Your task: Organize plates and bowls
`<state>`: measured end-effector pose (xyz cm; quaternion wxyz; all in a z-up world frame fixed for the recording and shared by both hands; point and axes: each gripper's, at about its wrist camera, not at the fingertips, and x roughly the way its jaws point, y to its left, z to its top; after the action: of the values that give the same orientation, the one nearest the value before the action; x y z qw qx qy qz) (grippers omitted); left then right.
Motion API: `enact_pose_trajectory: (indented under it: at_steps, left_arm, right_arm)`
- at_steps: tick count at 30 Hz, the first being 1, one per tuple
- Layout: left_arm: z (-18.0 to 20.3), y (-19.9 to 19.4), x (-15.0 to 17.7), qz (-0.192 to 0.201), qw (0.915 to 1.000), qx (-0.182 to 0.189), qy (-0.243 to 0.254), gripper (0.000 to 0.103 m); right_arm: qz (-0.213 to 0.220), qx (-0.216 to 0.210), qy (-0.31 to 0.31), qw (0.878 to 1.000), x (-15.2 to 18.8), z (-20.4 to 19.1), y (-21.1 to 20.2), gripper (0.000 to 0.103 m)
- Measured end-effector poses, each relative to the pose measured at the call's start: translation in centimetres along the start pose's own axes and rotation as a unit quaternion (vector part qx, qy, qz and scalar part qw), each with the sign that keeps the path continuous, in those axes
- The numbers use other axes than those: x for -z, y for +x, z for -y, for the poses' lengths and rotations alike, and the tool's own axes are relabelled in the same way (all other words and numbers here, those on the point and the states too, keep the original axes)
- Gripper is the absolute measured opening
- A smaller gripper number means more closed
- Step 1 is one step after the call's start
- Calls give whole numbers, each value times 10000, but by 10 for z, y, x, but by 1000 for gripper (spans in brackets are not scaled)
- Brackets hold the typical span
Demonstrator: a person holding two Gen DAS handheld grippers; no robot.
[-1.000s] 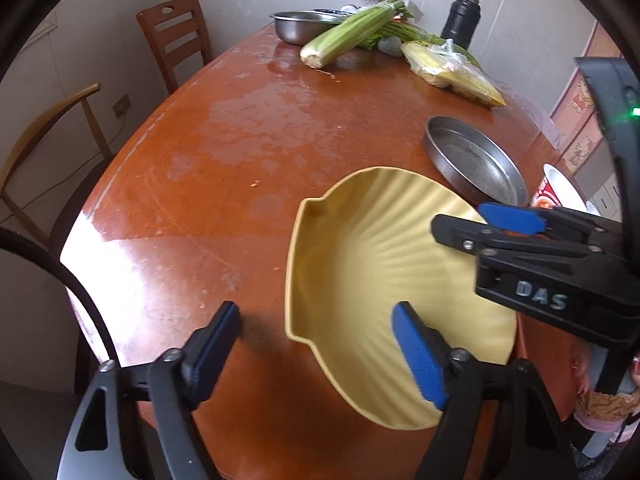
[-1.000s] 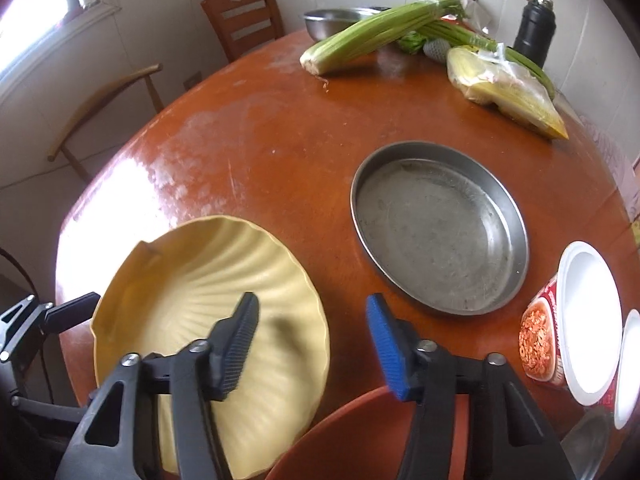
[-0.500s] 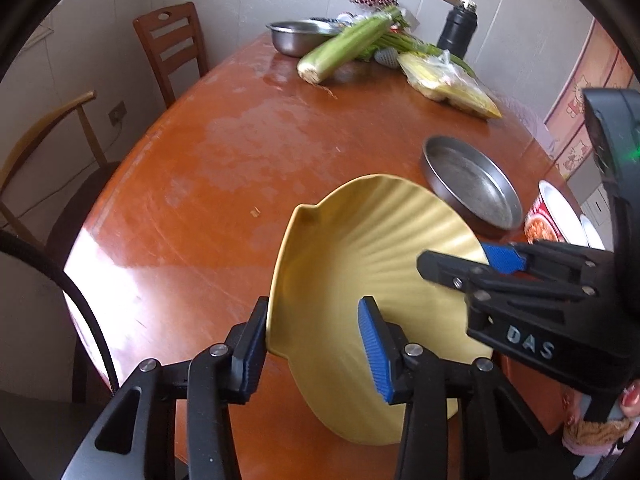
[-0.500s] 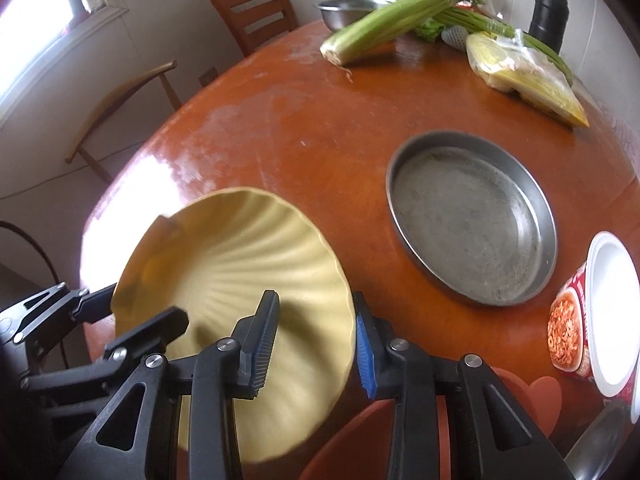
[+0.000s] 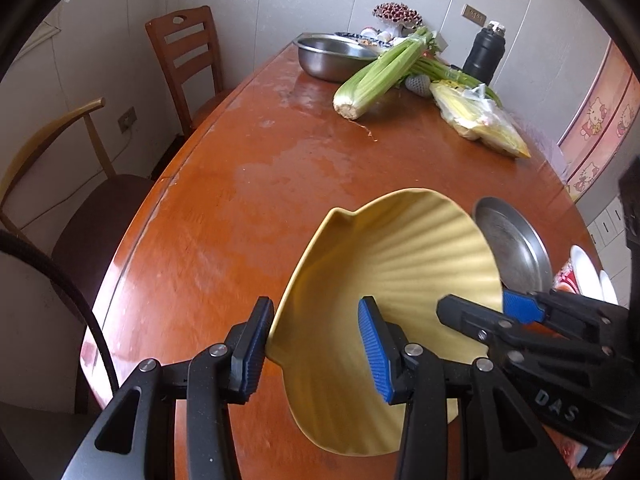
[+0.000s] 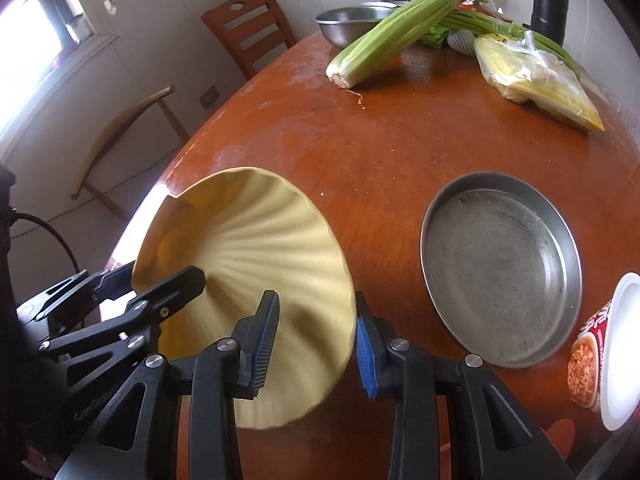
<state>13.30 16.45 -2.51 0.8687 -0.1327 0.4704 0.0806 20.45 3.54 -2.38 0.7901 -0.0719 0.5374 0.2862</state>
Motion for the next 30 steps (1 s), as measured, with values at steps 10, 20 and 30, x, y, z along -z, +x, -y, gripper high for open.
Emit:
enact_pose_trajectory:
  at_steps: [10, 20, 30]
  left_arm:
    - [0, 22, -11, -122, 9999, 12, 102, 44]
    - [-7, 17, -17, 39, 9999, -76, 60, 44]
    - [1, -14, -11, 268, 9995, -70, 170, 46]
  right_arm:
    - [-34, 87, 100, 9999, -2, 9, 12, 37]
    - [-72, 124, 91, 9999, -2, 11, 16, 38]
    - [416, 229, 107, 9988, 4, 13, -23, 40]
